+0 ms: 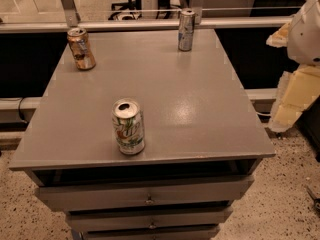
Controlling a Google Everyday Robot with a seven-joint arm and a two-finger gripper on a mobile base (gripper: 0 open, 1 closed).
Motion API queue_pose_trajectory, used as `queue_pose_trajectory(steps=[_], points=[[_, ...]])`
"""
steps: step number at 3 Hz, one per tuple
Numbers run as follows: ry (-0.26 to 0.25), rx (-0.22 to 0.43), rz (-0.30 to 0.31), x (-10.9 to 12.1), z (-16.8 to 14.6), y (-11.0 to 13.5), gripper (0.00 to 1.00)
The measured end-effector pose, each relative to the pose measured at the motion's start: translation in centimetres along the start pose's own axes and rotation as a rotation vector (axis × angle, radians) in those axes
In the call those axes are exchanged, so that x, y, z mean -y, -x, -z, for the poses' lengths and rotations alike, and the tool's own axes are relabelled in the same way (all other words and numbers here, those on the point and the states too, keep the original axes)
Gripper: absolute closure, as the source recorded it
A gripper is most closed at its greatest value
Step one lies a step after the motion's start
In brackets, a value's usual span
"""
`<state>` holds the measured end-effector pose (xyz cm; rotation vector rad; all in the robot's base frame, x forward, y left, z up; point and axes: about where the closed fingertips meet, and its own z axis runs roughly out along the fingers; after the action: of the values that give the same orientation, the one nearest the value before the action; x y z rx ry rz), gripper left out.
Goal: Move 7up can near redbull can
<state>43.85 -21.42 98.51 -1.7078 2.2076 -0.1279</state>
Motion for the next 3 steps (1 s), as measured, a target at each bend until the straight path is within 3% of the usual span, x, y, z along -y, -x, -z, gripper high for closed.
queue_pose_trajectory(steps=[2, 3], points=[[0.013, 0.036, 0.013, -0.1, -0.9, 1.0, 0.00], [0.089, 0.205, 0.072, -1.1, -5.4, 5.5, 0.00]])
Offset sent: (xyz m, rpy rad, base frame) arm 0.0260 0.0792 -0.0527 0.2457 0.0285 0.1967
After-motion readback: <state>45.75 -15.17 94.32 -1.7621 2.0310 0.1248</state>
